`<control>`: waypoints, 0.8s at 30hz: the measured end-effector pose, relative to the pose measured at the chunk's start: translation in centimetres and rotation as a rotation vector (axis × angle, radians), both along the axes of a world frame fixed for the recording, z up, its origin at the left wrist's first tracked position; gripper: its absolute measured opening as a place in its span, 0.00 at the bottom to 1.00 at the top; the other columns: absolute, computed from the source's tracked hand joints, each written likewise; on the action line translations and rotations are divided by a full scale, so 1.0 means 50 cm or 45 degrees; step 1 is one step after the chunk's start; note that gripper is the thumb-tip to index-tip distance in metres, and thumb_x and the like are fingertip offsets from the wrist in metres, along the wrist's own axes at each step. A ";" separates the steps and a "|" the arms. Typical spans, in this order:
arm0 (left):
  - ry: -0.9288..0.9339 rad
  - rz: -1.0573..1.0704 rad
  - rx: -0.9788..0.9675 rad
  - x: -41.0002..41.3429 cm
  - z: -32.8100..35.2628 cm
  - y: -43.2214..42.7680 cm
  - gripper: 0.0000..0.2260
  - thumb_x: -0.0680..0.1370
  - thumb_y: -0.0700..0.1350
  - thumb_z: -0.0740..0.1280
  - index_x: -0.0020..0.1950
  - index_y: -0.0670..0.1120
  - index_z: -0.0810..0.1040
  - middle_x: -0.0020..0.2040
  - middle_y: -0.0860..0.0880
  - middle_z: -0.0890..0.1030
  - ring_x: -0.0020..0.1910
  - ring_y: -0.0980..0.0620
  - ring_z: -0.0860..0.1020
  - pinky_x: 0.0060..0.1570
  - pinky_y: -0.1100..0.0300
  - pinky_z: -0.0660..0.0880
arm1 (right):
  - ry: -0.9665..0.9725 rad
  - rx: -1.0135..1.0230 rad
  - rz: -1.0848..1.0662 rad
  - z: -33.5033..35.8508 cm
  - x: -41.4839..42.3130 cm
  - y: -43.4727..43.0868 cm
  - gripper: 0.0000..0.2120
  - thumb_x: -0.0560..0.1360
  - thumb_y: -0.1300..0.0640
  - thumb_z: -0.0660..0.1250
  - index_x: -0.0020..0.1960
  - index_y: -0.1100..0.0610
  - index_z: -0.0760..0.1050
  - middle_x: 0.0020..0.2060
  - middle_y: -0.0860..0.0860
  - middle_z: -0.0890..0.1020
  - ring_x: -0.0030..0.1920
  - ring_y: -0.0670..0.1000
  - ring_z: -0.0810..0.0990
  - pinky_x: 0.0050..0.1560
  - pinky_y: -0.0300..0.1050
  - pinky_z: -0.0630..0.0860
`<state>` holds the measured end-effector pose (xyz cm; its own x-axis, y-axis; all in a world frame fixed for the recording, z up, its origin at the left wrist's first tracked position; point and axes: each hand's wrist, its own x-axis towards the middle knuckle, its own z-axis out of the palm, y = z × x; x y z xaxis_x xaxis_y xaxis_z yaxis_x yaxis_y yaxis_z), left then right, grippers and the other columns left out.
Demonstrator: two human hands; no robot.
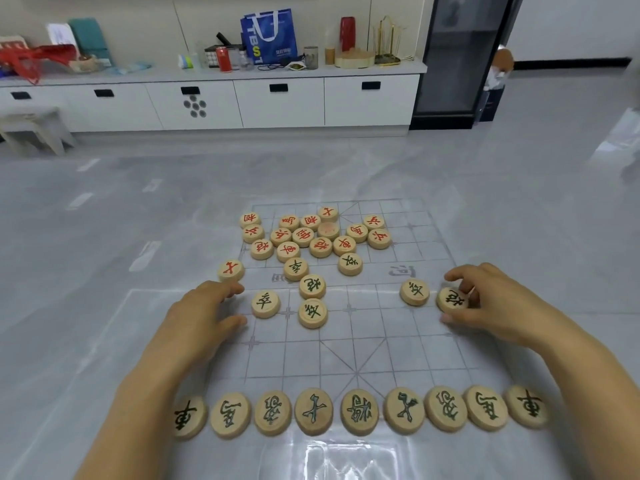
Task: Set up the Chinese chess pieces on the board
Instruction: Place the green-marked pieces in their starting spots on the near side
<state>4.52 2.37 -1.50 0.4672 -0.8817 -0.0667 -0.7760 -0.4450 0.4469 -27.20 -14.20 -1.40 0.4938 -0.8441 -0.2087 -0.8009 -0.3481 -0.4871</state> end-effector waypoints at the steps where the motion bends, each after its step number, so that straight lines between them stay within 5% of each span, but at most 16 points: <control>1: 0.003 -0.008 0.009 -0.003 -0.001 0.000 0.21 0.74 0.45 0.69 0.66 0.51 0.71 0.64 0.49 0.74 0.62 0.50 0.72 0.62 0.55 0.67 | 0.008 -0.003 0.009 0.000 0.000 0.002 0.20 0.69 0.50 0.72 0.55 0.42 0.65 0.48 0.44 0.67 0.43 0.42 0.73 0.41 0.34 0.67; 9: 0.012 0.006 -0.011 0.002 -0.001 0.006 0.20 0.74 0.45 0.69 0.65 0.51 0.72 0.63 0.49 0.74 0.61 0.51 0.72 0.61 0.56 0.67 | 0.004 0.186 0.149 0.013 -0.015 0.009 0.22 0.69 0.55 0.72 0.54 0.38 0.66 0.48 0.41 0.68 0.47 0.41 0.72 0.49 0.39 0.72; 14: -0.003 0.021 -0.046 0.004 0.001 0.007 0.19 0.74 0.45 0.69 0.64 0.52 0.72 0.64 0.50 0.74 0.62 0.51 0.71 0.60 0.56 0.67 | 0.039 0.112 0.084 0.011 -0.009 0.015 0.16 0.68 0.51 0.73 0.48 0.46 0.68 0.48 0.44 0.70 0.44 0.43 0.73 0.41 0.34 0.70; 24: 0.020 -0.012 0.023 0.001 0.001 0.010 0.21 0.74 0.47 0.69 0.66 0.51 0.70 0.64 0.50 0.73 0.62 0.51 0.71 0.60 0.57 0.67 | 0.062 0.219 0.223 0.025 -0.017 0.026 0.17 0.70 0.60 0.70 0.50 0.42 0.71 0.50 0.43 0.70 0.46 0.43 0.74 0.43 0.34 0.71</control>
